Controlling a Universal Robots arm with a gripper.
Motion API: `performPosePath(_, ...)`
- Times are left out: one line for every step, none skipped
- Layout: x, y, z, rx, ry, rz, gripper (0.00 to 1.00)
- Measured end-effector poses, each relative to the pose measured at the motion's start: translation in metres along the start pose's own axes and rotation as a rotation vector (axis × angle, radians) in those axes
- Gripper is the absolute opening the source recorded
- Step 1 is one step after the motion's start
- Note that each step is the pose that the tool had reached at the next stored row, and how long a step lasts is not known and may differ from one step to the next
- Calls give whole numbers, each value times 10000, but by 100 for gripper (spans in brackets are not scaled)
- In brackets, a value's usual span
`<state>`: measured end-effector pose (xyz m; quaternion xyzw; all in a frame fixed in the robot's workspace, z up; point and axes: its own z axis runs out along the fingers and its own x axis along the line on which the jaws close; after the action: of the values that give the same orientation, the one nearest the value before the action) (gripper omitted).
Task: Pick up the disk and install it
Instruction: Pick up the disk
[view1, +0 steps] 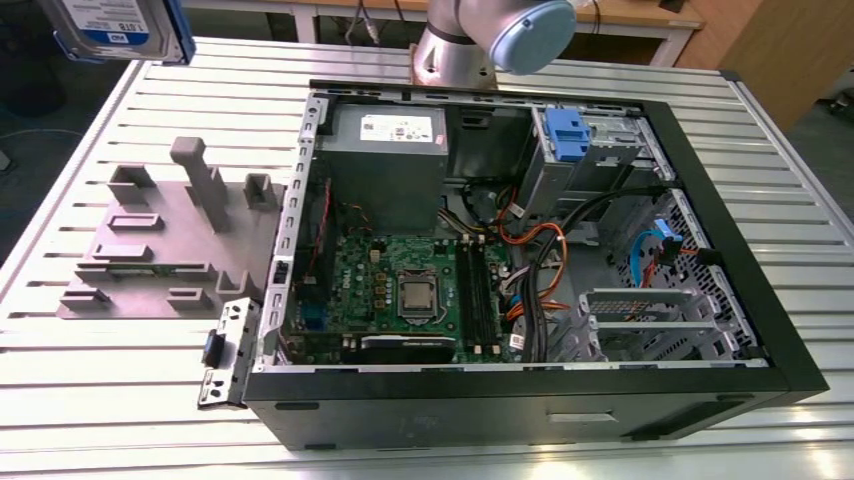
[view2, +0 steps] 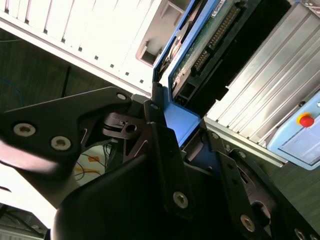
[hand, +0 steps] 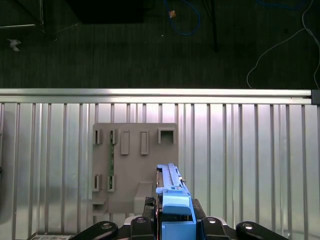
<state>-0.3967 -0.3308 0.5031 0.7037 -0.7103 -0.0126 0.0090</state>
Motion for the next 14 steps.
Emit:
performPosePath(0, -11, -1, 0, 0, 0, 37)
performPosePath(0, -21, -1, -1, 0, 0, 37)
performPosePath(0, -33, -1, -1, 0, 0, 37)
performPosePath(0, -51, -2, -1, 0, 0, 37)
performPosePath(0, -72, -2, 0, 0, 0, 37)
performPosePath(-1, -90, -3, -2, 1, 0, 37)
performPosePath(-1, -107, -3, 0, 0, 0, 37)
performPosePath(-1, -124, -4, -1, 0, -1, 37)
performPosePath(-1, -141, -5, -1, 1, 0, 37)
performPosePath(-1, -158, -5, -1, 0, 0, 37)
performPosePath(-1, -176, -5, 0, 0, -1, 37)
performPosePath(-2, -190, -6, -1, 0, -1, 37)
performPosePath(-2, -206, -7, -1, 0, 0, 37)
performPosePath(-2, -219, -7, -1, 0, 0, 37)
